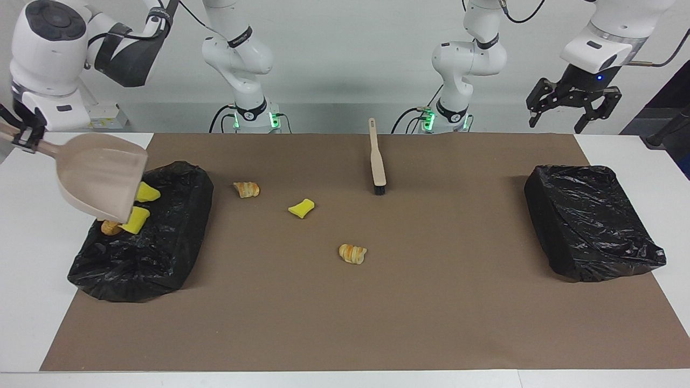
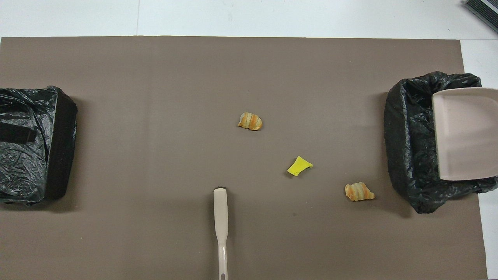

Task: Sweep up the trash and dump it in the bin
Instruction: 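Tip the dustpan over the bin with the right gripper, then return the dustpan to the table center with the right gripper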

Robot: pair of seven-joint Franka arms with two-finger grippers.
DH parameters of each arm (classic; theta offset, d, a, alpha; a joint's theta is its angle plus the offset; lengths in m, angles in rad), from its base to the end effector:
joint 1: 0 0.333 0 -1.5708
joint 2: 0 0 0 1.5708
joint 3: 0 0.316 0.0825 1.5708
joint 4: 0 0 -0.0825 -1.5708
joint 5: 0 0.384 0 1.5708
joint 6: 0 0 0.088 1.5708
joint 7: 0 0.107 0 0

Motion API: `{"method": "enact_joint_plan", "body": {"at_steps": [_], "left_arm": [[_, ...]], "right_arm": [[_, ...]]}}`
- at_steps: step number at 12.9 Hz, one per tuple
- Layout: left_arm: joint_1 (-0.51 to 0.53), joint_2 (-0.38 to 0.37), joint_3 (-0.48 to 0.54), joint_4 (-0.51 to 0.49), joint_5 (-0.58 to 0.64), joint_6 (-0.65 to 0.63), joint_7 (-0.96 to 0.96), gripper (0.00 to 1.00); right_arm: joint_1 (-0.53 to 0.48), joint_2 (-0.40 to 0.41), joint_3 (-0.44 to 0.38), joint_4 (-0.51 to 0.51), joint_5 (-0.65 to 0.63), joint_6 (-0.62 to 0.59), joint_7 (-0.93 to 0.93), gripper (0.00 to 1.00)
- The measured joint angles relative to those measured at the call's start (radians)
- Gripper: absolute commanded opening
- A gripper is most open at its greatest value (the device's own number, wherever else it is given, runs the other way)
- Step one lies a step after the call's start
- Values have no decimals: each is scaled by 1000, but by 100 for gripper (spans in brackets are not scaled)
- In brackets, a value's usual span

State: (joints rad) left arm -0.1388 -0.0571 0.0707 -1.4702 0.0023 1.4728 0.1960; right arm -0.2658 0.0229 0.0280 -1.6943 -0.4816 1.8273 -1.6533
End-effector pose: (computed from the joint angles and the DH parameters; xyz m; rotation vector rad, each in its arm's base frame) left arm 0.5238 -0.0341 0.6933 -3.1109 0.4127 -0.0935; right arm 0.5569 -0.1738 0.5851 1.9946 1.8840 -0.4462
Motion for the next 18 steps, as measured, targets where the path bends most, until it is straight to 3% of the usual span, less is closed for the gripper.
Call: {"method": "enact_joint_plan", "body": {"at_steps": [7, 14, 18], "left_arm": [[16, 0, 3, 0, -2, -21, 0, 100], [16, 0, -1, 0, -2, -21, 0, 100], [16, 0, -1, 0, -2, -22, 0, 100]], "right_arm": [[212, 13, 5, -132, 173, -13, 669, 0], [458, 46, 7, -140, 421, -5, 1387, 0], [586, 91, 6, -120, 485, 83, 1755, 0]]}}
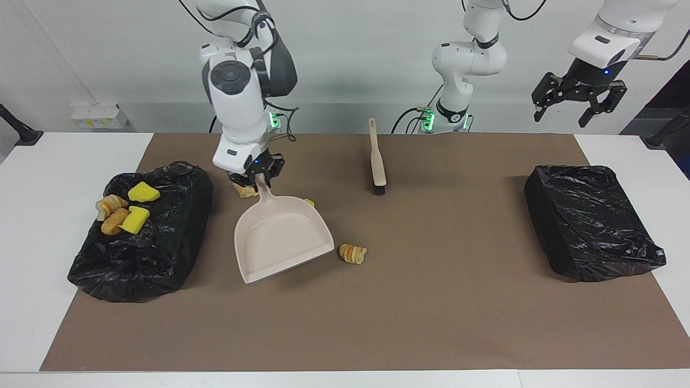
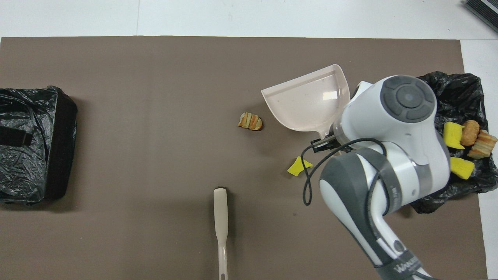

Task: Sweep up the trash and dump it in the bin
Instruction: 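Return the dustpan to the table center with the right gripper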

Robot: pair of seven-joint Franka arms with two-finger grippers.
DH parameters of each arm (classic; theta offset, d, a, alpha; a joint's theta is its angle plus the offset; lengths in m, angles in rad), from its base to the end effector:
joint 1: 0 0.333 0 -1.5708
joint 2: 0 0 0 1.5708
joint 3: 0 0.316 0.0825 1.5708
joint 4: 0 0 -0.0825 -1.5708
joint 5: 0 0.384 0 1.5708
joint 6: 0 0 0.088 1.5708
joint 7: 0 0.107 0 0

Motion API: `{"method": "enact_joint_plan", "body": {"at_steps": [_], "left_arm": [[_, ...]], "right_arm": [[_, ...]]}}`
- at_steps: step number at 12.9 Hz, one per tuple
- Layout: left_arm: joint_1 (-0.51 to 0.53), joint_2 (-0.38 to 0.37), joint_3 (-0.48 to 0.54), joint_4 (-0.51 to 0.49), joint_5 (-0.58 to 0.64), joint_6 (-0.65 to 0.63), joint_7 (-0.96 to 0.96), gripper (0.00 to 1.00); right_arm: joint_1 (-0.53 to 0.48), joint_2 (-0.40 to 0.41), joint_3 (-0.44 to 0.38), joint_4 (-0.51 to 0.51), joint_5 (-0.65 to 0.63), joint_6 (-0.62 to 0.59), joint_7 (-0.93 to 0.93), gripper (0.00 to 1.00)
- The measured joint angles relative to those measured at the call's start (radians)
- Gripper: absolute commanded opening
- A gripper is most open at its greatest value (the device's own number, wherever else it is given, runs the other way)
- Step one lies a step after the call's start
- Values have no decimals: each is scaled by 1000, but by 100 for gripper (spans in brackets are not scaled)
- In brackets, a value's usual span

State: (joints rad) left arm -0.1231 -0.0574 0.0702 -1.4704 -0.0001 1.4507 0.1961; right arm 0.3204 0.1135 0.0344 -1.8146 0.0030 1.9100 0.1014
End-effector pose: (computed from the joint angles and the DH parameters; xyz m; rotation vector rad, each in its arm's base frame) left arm 0.5219 -0.0263 0.6913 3.1153 -0.3900 0.0593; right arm 0.5557 0.2054 0.4721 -3.1141 -0.3948 0.0300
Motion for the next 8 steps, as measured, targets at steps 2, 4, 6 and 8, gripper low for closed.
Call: {"method": "enact_joint_plan", "body": {"at_steps": [2, 4, 6, 8], "left_arm": [[0, 0, 0, 0, 0, 0, 0, 100], [0, -3, 0, 0, 0, 0, 0, 100], [0, -5, 0, 0, 0, 0, 0, 100], [0, -5, 0, 0, 0, -1, 0, 100]], "right_arm": [[40, 37, 0, 60, 42, 12, 145, 0], [79, 99, 0, 142, 52, 12, 251, 0], [126, 189, 0, 245, 52, 13, 341, 0], [152, 287, -1, 362, 52, 13, 382, 0]]}}
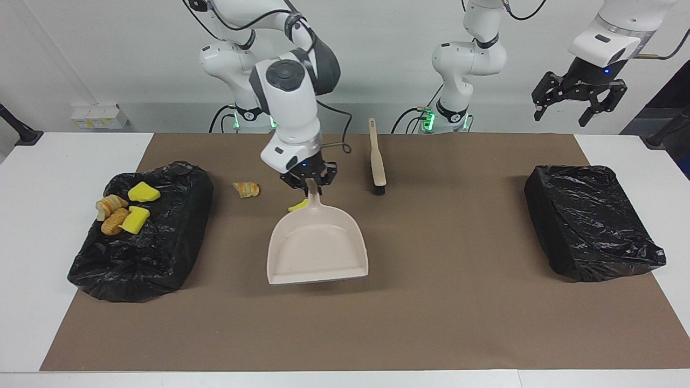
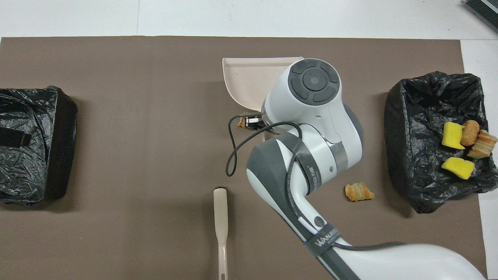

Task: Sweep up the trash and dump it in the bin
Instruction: 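Return the dustpan to the table center with the right gripper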

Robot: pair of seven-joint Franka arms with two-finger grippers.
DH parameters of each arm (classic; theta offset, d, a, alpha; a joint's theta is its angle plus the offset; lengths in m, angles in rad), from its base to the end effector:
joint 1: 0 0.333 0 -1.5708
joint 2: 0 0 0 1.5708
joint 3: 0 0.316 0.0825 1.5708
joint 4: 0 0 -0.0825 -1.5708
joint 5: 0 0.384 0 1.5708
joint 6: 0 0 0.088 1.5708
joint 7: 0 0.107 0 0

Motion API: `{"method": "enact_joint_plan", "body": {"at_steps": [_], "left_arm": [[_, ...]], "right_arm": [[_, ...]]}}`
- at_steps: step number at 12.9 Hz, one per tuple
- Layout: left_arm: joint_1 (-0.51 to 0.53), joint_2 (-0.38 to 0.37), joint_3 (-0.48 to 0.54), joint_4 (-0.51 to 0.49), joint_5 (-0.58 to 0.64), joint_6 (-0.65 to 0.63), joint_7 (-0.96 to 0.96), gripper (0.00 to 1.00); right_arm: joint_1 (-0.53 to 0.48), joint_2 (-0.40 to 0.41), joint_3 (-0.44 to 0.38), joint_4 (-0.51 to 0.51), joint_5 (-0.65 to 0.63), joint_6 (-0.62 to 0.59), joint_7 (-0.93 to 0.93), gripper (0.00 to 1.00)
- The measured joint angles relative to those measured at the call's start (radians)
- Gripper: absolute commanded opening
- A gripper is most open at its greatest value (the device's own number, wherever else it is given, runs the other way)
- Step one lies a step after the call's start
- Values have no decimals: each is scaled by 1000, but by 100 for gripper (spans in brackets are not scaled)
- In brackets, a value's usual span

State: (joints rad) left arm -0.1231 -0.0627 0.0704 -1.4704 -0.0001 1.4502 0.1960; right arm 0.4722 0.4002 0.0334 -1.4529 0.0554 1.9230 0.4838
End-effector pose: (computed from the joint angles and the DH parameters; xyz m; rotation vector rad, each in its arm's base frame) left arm 0.5199 -0.0259 0.6941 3.1152 -0.3895 0.0668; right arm 0.6001 0.3326 0.4638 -3.0503 -0.0021 -0.0466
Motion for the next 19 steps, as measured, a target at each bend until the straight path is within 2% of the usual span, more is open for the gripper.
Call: {"method": "enact_joint_plan", "body": {"at_steps": [3, 5, 7, 10, 11, 12, 16, 19], "left_arm": [[0, 0, 0, 0, 0, -2, 0, 100], [0, -1, 0, 0, 0, -6, 0, 100], [0, -5, 0, -4, 0, -12, 0, 100], [0, -13, 0, -16, 0, -14, 0, 100], [0, -15, 0, -18, 0, -14, 0, 100], [0, -16, 0, -18, 0, -14, 0, 100], [0, -17, 0, -19, 0, -14, 0, 100], [0, -17, -1, -19, 0, -13, 0, 100]], "right_arm": [[22, 138, -1, 143, 0, 6, 22, 0], [48, 225, -3, 205, 0, 59, 55, 0], [76, 286, -5, 228, -1, 117, 89, 0], [92, 327, -6, 239, -2, 167, 98, 0], [96, 340, -7, 240, -2, 182, 99, 4], [100, 349, -9, 242, -3, 189, 101, 99], [103, 352, -11, 258, -11, 291, 148, 100], [97, 316, -18, 258, -11, 281, 148, 100]]}}
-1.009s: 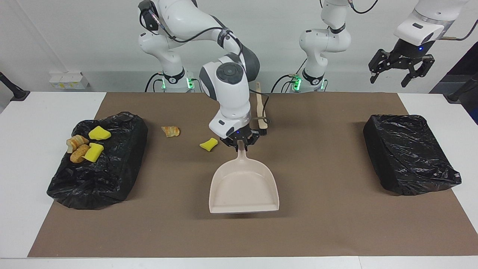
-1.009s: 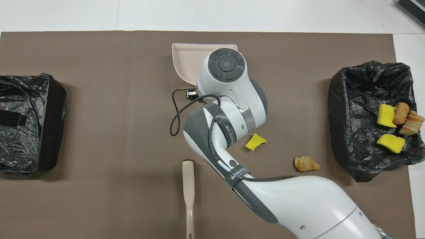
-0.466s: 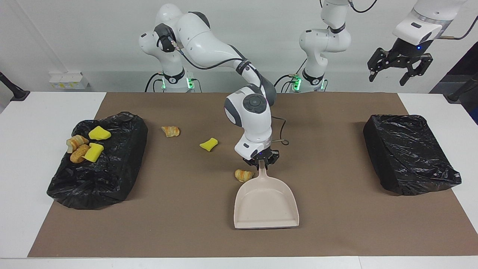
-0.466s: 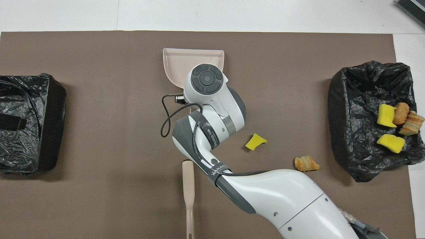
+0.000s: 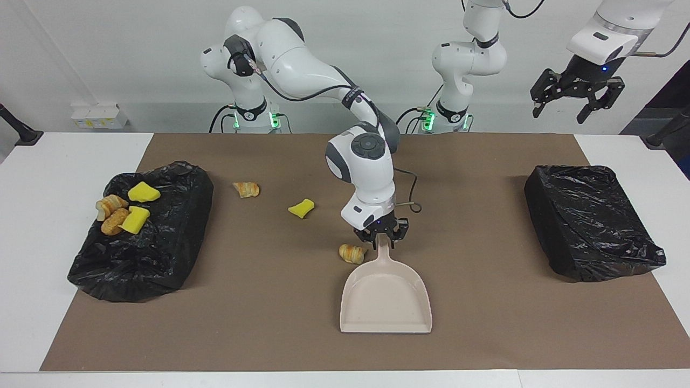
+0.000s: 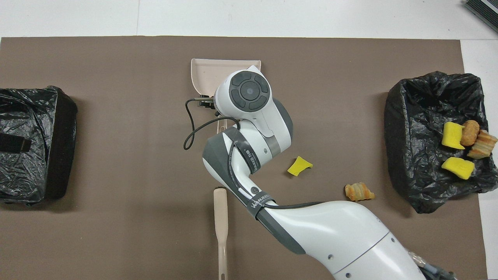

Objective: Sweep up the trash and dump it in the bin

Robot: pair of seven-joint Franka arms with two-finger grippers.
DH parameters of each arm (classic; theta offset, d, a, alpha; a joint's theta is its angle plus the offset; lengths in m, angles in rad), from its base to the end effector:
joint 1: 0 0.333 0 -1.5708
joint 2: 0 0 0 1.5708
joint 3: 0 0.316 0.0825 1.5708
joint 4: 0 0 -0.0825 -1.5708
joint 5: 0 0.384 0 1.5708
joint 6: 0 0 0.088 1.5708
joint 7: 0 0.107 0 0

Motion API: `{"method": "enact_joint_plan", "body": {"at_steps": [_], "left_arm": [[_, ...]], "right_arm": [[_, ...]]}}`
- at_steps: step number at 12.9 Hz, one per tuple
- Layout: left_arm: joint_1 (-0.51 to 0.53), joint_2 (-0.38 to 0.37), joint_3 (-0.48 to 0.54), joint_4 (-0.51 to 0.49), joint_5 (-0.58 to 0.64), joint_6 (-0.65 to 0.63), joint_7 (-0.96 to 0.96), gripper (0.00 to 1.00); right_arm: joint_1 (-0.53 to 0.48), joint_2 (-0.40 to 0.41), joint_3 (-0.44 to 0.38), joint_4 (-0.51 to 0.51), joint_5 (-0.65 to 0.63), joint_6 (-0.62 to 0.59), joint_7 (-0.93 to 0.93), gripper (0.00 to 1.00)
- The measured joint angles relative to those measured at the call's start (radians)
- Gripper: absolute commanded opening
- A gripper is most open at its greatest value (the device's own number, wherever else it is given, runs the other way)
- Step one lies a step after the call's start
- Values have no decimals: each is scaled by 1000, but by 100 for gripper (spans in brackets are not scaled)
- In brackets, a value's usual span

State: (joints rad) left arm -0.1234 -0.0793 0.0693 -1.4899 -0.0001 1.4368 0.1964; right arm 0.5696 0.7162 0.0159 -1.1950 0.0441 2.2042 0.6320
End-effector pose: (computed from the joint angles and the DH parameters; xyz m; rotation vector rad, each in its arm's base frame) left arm 0.5133 -0.0259 0.6925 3.1130 -0.3922 0.0413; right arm 0.6465 0.4262 0.3898 -2.9157 0.1062 -0.3122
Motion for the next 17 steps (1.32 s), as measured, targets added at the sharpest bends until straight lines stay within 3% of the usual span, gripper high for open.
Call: {"method": "enact_joint_plan", "body": {"at_steps": [3, 5, 11, 14, 17], "left_arm": [[-2, 0, -8, 0, 0, 30, 0, 100], [-2, 6, -13, -2, 0, 82, 0, 100], [-71, 97, -49, -5, -2, 215, -17, 100], [-140, 178, -52, -7, -3, 324, -106, 100], [-219, 264, -55, -8, -3, 413, -168, 100]], "right_arm": [[5, -50, 0, -20, 0, -92, 4, 100], [16, -126, 1, -69, 0, -176, 5, 100], [82, -473, 10, -498, 1, -220, 82, 100], [128, -576, 13, -672, 43, -215, 88, 100], [185, -623, 14, -788, 113, -161, 88, 100]]}}
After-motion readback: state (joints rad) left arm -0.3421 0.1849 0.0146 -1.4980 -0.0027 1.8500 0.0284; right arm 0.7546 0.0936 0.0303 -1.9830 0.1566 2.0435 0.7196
